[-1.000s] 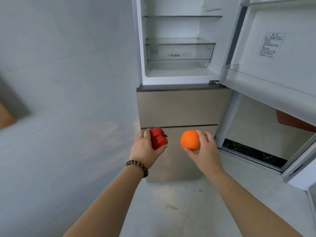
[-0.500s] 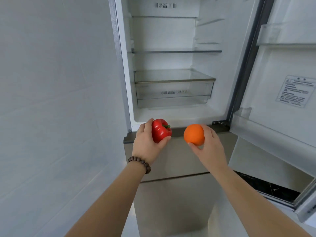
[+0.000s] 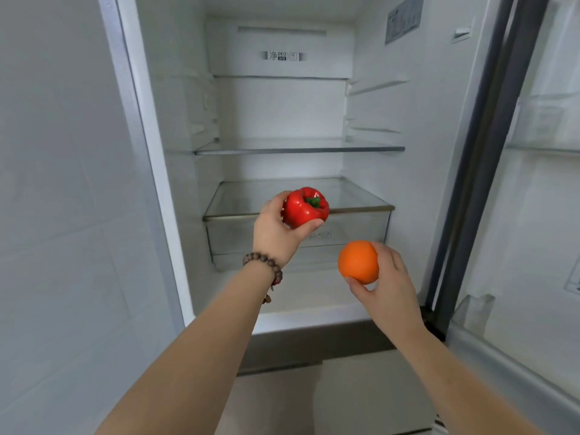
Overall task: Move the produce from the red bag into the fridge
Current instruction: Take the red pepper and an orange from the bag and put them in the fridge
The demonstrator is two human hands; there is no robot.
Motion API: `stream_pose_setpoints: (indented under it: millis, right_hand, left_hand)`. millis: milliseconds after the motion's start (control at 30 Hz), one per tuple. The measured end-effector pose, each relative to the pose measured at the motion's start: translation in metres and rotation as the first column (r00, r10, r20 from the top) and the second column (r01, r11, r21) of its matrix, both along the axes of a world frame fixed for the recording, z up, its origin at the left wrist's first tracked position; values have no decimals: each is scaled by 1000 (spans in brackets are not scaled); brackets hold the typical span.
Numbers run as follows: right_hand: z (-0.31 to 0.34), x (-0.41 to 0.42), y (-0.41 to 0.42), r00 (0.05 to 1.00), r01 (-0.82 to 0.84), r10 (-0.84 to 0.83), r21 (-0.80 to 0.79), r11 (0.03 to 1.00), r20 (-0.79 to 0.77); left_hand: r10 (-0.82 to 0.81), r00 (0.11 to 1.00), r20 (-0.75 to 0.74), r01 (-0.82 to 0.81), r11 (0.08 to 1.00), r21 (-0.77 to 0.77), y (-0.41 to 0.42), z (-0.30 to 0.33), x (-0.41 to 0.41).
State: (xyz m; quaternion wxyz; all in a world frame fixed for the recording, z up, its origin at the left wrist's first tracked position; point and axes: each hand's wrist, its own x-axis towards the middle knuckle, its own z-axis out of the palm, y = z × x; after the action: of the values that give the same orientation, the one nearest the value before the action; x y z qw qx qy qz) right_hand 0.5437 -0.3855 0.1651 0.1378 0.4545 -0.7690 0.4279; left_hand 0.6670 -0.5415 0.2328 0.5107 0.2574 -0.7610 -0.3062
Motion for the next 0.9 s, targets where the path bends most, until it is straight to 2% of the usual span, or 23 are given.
stream_pose_setpoints:
  millis: [233, 400, 633, 900]
  right_hand:
    - [-1, -32, -17, 993, 77, -77, 11, 997, 93]
    - [-9, -41, -21, 984, 118, -122, 33, 992, 127]
    - [-12, -47, -23, 974, 189, -193, 44, 981, 116]
    - [-18, -50, -23, 967, 219, -226, 66, 973, 120]
  left_hand:
    - [-72, 995, 73, 67, 995, 72, -52, 30, -85]
    - [-134, 972, 195, 112, 986, 120, -82, 38, -121]
    - [-272, 932, 239, 214, 947, 241, -109, 47, -157]
    - [-320, 902, 290, 258, 938, 234, -113, 47, -167]
